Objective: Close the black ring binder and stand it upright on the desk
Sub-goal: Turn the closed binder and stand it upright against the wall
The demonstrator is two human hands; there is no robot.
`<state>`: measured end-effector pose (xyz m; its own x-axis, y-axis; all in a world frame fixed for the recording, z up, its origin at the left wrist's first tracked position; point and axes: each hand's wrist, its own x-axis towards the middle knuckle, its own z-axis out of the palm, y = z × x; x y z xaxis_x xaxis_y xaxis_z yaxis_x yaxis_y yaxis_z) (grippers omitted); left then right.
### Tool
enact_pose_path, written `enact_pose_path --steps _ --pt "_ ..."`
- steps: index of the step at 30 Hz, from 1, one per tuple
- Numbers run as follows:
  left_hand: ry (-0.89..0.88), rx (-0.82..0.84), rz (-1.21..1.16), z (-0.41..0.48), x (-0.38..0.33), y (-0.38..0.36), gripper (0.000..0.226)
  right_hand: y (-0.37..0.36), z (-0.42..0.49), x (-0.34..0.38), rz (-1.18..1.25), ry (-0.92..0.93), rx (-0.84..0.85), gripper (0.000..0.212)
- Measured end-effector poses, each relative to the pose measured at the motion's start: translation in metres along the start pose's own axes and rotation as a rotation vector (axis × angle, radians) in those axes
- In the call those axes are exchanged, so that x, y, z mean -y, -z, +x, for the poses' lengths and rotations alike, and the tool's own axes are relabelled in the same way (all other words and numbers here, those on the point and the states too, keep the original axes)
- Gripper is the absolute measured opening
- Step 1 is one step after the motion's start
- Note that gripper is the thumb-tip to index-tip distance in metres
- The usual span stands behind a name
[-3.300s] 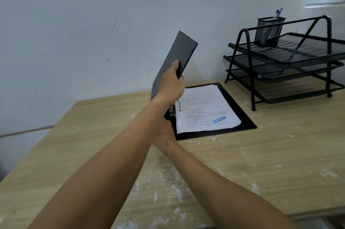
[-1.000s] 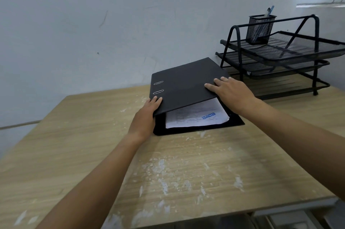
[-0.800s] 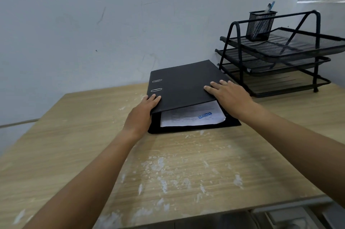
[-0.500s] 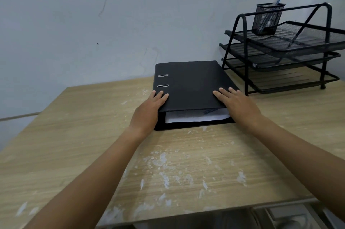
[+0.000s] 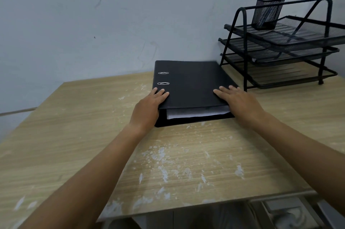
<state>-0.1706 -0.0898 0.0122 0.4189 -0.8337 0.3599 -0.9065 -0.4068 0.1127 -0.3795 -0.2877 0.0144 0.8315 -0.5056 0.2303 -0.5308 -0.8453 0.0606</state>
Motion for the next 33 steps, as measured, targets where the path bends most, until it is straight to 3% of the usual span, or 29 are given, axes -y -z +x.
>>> enact_pose_path --steps 14,22,29,33 --pt "-0.002 0.043 0.06 0.001 -0.004 0.0 0.072 -0.017 -0.006 0.006 0.089 -0.032 0.119 0.079" --pt "-0.002 0.026 0.008 -0.004 0.007 0.002 0.07 -0.009 -0.009 0.003 0.137 0.051 0.233 0.069" --pt "-0.023 0.063 -0.009 -0.006 0.007 0.005 0.071 -0.001 -0.012 0.013 0.214 -0.004 0.314 0.088" --pt "-0.002 0.118 -0.163 -0.008 0.009 0.011 0.067 0.002 -0.013 0.019 0.265 -0.037 0.323 0.095"
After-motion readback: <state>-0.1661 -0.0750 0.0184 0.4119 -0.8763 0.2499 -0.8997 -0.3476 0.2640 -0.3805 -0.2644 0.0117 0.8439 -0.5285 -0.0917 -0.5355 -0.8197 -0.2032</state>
